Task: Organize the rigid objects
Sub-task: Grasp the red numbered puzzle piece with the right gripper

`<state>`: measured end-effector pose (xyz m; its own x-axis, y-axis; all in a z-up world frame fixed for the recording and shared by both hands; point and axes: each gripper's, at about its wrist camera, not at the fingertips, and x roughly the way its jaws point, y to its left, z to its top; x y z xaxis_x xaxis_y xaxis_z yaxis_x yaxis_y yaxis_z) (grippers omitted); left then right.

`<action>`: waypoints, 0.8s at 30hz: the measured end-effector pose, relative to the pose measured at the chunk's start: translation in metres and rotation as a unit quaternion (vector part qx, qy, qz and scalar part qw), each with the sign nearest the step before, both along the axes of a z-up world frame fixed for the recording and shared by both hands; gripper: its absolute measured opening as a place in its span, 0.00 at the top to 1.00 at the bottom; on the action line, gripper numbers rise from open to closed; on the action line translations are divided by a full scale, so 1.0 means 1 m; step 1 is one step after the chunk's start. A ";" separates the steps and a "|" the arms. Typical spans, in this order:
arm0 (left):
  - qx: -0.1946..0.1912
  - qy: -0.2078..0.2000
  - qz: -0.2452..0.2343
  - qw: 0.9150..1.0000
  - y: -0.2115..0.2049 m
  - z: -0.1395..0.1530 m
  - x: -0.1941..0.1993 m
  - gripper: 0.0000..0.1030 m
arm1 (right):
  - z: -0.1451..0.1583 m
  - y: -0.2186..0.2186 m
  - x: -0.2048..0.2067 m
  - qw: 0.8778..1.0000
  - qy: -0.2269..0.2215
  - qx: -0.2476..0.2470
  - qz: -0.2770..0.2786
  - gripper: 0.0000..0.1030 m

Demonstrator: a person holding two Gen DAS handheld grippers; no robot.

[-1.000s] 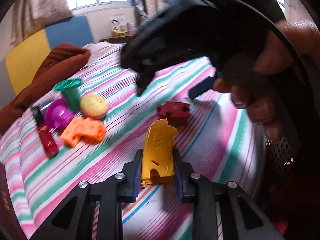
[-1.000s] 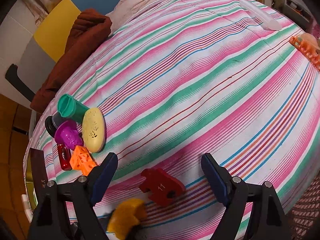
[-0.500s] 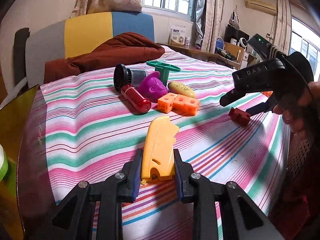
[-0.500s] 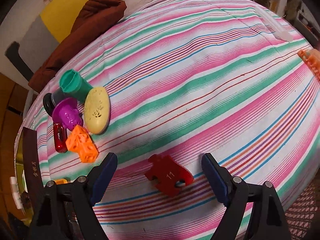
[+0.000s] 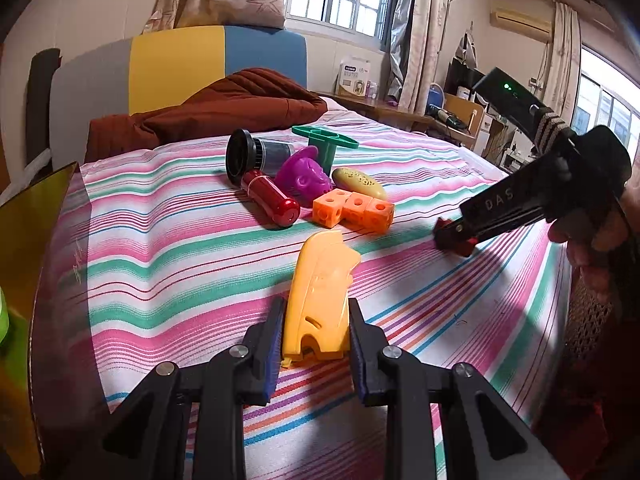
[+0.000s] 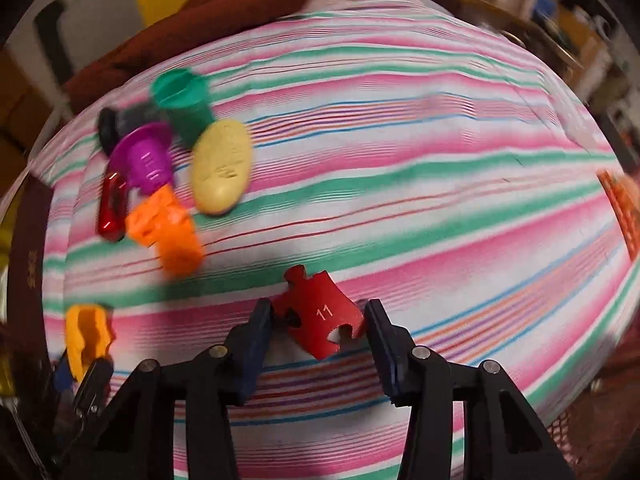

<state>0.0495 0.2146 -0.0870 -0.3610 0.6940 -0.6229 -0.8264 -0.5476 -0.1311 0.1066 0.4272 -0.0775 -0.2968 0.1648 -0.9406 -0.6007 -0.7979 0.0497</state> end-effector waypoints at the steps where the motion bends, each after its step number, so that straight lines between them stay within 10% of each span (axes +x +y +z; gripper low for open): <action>1: 0.000 0.000 0.000 1.000 0.000 0.000 0.000 0.73 | 0.000 -0.003 -0.002 1.000 0.003 0.004 0.010 0.54; 7: -0.002 0.002 0.000 1.000 -0.001 0.000 0.000 0.73 | 0.002 -0.002 -0.009 0.997 0.061 -0.049 0.021 0.54; 24: -0.058 0.002 -0.006 0.998 0.025 0.007 -0.003 0.61 | 0.000 -0.008 -0.010 0.998 0.039 -0.013 0.040 0.63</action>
<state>0.0465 0.2396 -0.0795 -0.3549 0.6212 -0.6986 -0.8338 -0.5483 -0.0640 0.0965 0.4189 -0.0775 -0.3799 0.1141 -0.9180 -0.5288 -0.8410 0.1143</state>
